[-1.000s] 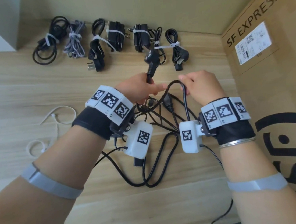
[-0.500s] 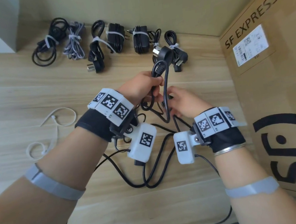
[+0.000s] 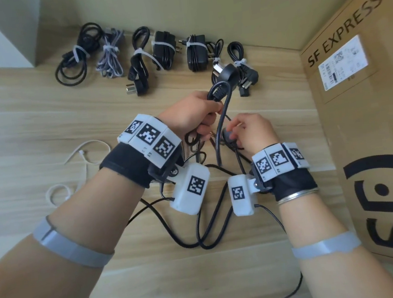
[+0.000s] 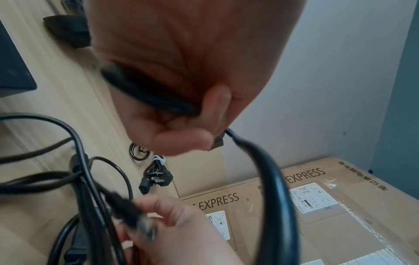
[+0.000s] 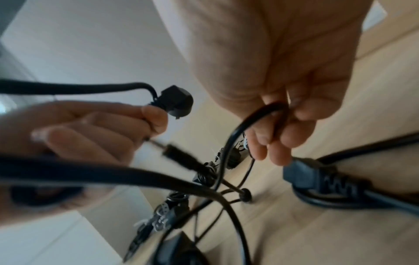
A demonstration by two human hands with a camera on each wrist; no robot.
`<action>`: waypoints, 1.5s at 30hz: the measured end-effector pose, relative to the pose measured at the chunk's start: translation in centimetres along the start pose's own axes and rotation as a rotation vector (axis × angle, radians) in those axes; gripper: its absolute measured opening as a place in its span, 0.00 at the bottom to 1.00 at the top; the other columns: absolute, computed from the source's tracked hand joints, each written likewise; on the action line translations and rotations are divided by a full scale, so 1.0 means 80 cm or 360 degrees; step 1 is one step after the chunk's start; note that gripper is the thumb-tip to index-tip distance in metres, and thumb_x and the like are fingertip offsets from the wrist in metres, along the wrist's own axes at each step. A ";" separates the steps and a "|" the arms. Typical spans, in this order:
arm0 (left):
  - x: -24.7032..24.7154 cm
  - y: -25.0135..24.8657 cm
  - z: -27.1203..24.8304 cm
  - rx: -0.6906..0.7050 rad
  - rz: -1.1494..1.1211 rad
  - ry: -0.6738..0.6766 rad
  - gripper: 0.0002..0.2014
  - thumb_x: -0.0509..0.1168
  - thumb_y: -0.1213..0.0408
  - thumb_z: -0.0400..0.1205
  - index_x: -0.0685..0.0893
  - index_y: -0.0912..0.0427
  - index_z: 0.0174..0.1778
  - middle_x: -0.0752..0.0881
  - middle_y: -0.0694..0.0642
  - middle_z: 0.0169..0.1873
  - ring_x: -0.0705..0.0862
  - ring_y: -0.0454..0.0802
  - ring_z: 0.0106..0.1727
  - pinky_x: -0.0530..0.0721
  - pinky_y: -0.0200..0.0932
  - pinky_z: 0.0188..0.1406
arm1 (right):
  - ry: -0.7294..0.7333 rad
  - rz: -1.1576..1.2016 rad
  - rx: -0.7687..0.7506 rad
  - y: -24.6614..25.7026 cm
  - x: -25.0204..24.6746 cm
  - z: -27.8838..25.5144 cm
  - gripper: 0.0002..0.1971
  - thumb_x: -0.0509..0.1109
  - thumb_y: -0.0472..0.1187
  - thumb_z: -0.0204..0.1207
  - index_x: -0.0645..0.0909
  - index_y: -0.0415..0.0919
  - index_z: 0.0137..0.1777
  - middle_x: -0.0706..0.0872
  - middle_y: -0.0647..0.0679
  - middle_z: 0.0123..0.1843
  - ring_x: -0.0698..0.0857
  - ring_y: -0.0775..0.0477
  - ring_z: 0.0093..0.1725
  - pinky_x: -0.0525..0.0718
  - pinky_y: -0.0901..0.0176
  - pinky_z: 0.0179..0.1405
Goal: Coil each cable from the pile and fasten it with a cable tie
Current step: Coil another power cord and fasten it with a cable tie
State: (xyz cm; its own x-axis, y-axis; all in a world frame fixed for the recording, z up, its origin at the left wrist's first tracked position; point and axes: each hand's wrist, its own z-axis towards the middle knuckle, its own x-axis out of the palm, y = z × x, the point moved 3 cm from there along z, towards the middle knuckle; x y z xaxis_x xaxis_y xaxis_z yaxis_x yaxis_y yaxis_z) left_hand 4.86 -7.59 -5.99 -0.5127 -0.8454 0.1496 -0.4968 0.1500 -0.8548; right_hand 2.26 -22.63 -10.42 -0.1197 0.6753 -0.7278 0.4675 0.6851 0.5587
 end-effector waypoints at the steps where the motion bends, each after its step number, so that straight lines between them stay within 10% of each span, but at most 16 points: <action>1: 0.000 -0.001 -0.002 0.0000 0.0021 -0.0006 0.08 0.52 0.72 0.84 0.70 0.60 0.39 0.64 0.49 0.17 0.60 0.43 0.15 0.67 0.32 0.15 | -0.0040 -0.0095 0.0015 -0.003 -0.004 0.000 0.17 0.58 0.29 0.75 0.80 0.49 0.32 0.87 0.47 0.36 0.84 0.42 0.39 0.85 0.50 0.44; 8: -0.006 -0.003 -0.010 0.0086 0.0278 -0.0065 0.09 0.53 0.71 0.83 0.75 0.61 0.39 0.67 0.53 0.22 0.65 0.41 0.13 0.64 0.30 0.12 | -0.0112 -0.0711 -0.0024 -0.004 -0.016 -0.014 0.15 0.59 0.29 0.76 0.81 0.49 0.48 0.78 0.43 0.61 0.75 0.37 0.60 0.74 0.54 0.54; 17: -0.007 0.004 -0.011 0.0016 0.0072 -0.0073 0.15 0.52 0.55 0.82 0.76 0.60 0.37 0.66 0.46 0.13 0.64 0.44 0.13 0.68 0.40 0.23 | 0.0496 -0.0618 -0.0590 0.030 0.015 -0.027 0.15 0.69 0.30 0.68 0.85 0.53 0.44 0.79 0.45 0.45 0.79 0.44 0.47 0.78 0.54 0.52; 21: -0.014 0.008 -0.012 0.0037 0.0352 -0.0076 0.17 0.64 0.46 0.77 0.74 0.57 0.36 0.68 0.50 0.19 0.67 0.45 0.17 0.69 0.39 0.23 | 0.0237 -0.0642 -0.0487 0.019 0.014 -0.019 0.08 0.74 0.37 0.70 0.84 0.52 0.41 0.72 0.50 0.48 0.78 0.41 0.56 0.75 0.56 0.57; 26: -0.026 0.023 -0.008 -0.0070 0.0832 -0.0190 0.09 0.61 0.57 0.81 0.72 0.54 0.36 0.75 0.54 0.25 0.74 0.49 0.24 0.72 0.40 0.26 | 0.0051 -0.0583 -0.0551 0.020 -0.006 -0.025 0.07 0.69 0.37 0.75 0.84 0.52 0.44 0.78 0.48 0.62 0.71 0.44 0.66 0.63 0.62 0.61; 35: -0.018 0.039 -0.003 -0.0119 0.0604 -0.0027 0.08 0.53 0.62 0.86 0.68 0.54 0.40 0.81 0.52 0.29 0.73 0.47 0.26 0.68 0.39 0.25 | -0.0204 -0.0579 -0.0667 0.041 -0.037 -0.030 0.06 0.71 0.48 0.75 0.83 0.48 0.47 0.76 0.54 0.49 0.72 0.50 0.53 0.65 0.62 0.54; 39: -0.012 0.038 -0.001 -0.0059 0.0736 0.0033 0.16 0.62 0.45 0.79 0.74 0.56 0.41 0.80 0.50 0.27 0.75 0.47 0.27 0.73 0.40 0.28 | -0.0184 -0.0504 -0.0654 0.046 -0.042 -0.027 0.05 0.66 0.36 0.77 0.83 0.45 0.47 0.76 0.49 0.44 0.74 0.50 0.43 0.66 0.65 0.40; 45: 0.004 0.038 0.006 0.0101 0.0879 0.0070 0.17 0.71 0.48 0.72 0.75 0.54 0.45 0.76 0.45 0.32 0.75 0.40 0.34 0.73 0.35 0.36 | -0.0179 -0.0131 -0.0529 0.061 -0.044 -0.024 0.11 0.58 0.30 0.79 0.75 0.43 0.56 0.78 0.52 0.51 0.76 0.58 0.38 0.71 0.83 0.37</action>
State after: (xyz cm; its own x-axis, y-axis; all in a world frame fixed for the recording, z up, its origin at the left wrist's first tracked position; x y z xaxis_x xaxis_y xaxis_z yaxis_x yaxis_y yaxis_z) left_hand 3.53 -7.61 -8.80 -0.7143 -0.6277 -0.3095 -0.1039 0.5324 -0.8401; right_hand 3.31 -21.12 -4.39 -0.0394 0.5924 -0.8047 0.1474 0.7999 0.5817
